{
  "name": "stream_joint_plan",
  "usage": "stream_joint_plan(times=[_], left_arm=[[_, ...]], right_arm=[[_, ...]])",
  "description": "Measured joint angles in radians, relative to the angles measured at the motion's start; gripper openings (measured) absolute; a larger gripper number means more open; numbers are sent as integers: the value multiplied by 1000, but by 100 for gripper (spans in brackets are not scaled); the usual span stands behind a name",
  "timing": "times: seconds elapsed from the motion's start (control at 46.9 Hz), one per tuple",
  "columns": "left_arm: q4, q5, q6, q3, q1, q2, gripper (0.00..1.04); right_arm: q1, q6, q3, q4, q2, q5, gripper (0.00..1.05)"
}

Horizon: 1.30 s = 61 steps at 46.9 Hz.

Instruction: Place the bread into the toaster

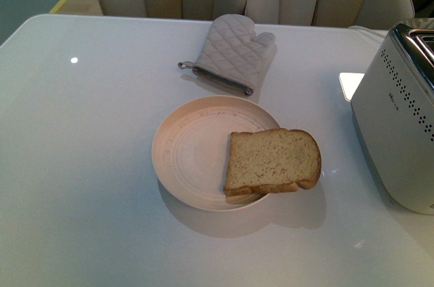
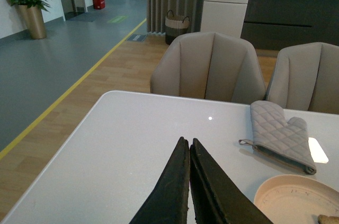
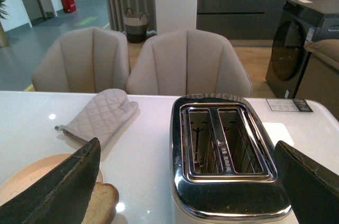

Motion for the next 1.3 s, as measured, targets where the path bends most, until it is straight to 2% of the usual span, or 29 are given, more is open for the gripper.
stream_joint_plan(times=[0.512,0.939,1.024,1.302], left_arm=[[-319,0,1,0,0,-343,3],[-471,0,1,0,0,-495,3],[-632,0,1,0,0,-626,3],[-648,0,1,0,0,-668,5]], right_arm=[[0,0,0,0,0,0,96],[0,0,0,0,0,0,96],[0,0,0,0,0,0,96],[0,0,0,0,0,0,96]])
